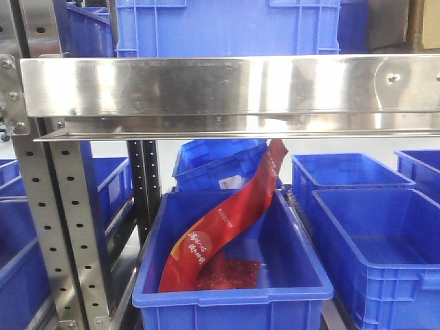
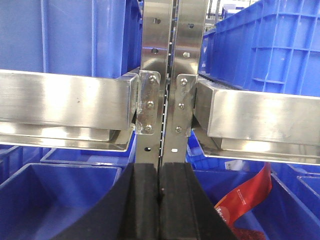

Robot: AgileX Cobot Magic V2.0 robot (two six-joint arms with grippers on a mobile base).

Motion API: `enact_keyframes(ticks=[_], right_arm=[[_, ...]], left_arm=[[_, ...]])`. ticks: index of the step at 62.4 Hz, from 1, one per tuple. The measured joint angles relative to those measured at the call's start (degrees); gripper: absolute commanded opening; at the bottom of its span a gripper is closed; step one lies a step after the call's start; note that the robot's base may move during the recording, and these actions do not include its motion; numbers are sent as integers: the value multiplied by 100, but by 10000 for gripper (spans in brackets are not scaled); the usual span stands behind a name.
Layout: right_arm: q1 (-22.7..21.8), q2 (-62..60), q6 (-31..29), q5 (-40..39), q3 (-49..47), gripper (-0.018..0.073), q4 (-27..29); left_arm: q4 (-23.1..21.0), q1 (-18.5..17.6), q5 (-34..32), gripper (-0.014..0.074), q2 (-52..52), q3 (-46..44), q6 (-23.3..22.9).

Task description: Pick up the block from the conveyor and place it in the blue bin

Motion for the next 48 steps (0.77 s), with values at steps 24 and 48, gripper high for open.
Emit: enact_keyframes(ticks=[24, 48], right_arm=[[0, 0, 0, 0, 0, -162, 0], [0, 0, 0, -10, 0, -162, 0]], left_arm=[[-123, -120, -56, -111, 0, 0, -8], [-123, -120, -67, -111, 0, 0, -12]])
